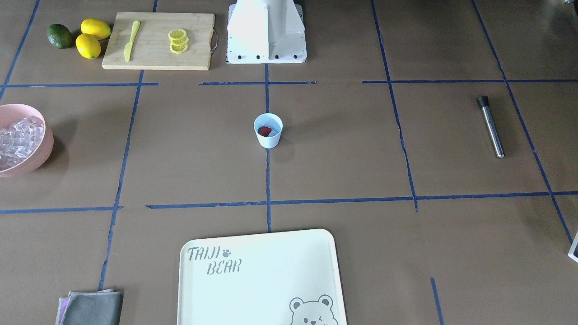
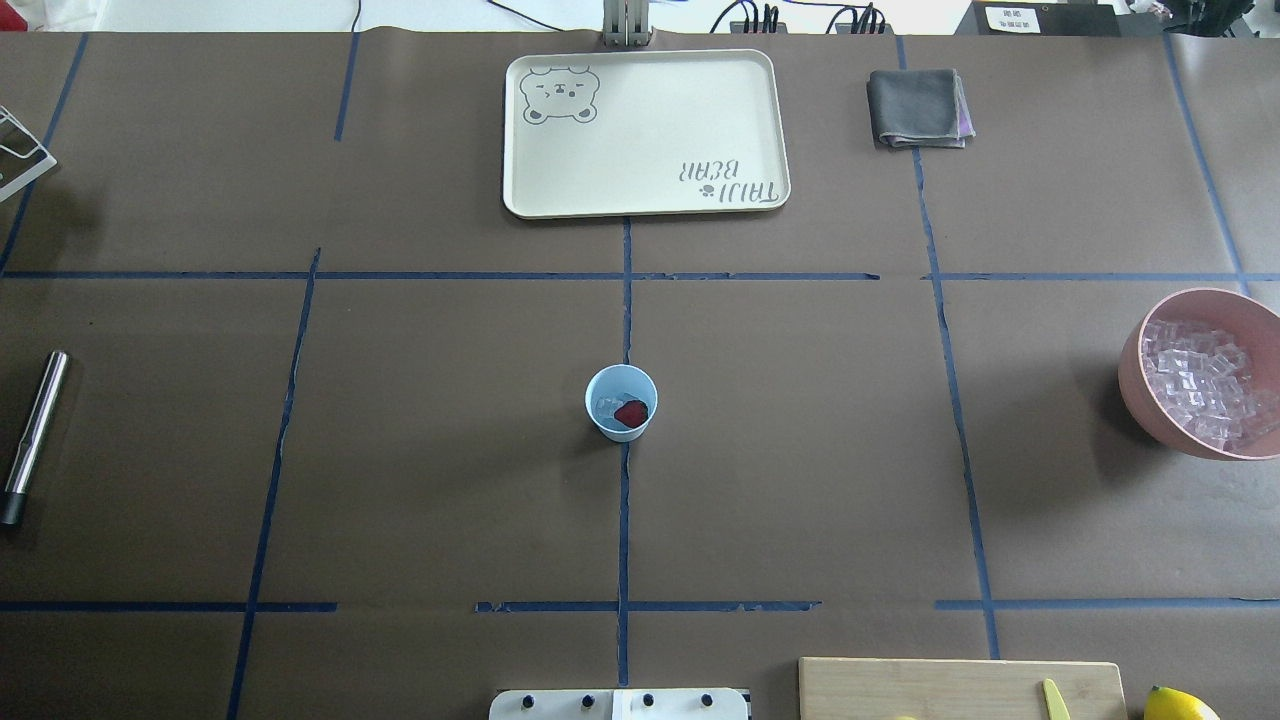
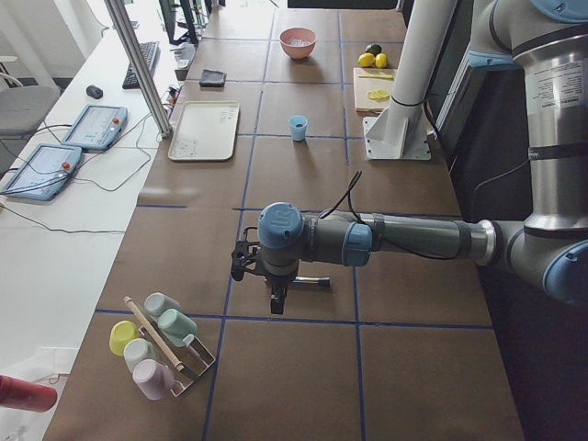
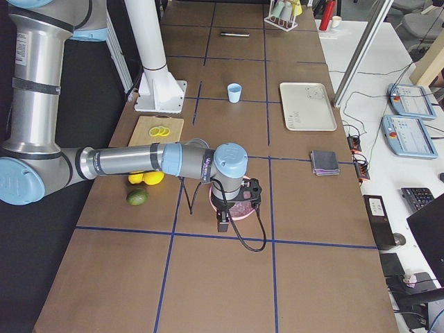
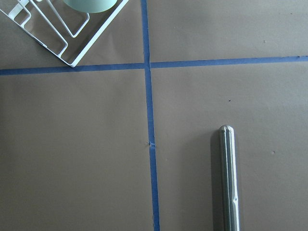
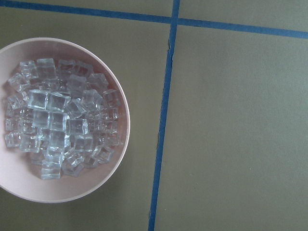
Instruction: Mash ice and strawberries in cup
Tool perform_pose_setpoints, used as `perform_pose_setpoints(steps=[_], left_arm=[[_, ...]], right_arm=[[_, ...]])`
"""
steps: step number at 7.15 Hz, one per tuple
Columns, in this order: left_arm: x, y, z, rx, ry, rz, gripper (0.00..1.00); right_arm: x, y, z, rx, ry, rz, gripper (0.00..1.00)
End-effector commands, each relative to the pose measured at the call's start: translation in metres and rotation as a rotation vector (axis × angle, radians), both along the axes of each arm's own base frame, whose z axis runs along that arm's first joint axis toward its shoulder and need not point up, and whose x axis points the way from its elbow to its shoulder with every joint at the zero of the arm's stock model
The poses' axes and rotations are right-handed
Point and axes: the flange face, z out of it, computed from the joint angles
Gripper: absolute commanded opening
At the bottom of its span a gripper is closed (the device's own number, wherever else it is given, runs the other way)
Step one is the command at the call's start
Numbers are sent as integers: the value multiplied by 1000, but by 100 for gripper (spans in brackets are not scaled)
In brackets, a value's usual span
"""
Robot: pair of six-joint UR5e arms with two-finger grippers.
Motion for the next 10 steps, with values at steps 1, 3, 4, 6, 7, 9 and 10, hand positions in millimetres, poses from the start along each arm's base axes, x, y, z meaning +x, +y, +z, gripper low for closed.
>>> perform_pose_setpoints(steps=[1, 3, 4, 6, 7, 9, 10], left_arm=[[1, 3, 3, -9, -1, 1, 100], [2, 11, 10, -25, -5, 7, 100], [2, 18, 14, -35, -6, 7, 100], [2, 19, 19, -42, -25, 10, 100], [0, 19, 22, -43, -58, 9, 100], [1, 19, 21, -41, -59, 11, 100], [0, 19, 21, -40, -58, 9, 100]], right_arm=[[0, -1, -1, 10, -1, 2, 100], [0, -1, -1, 12, 0, 1, 100], [-1, 0, 0, 9, 0, -1, 100], [-21, -4, 3, 7, 11, -54, 100], [-23, -5, 9, 2, 11, -58, 100], [-24, -13, 36, 40, 5, -32, 100], [-24, -16, 33, 33, 5, 11, 100]])
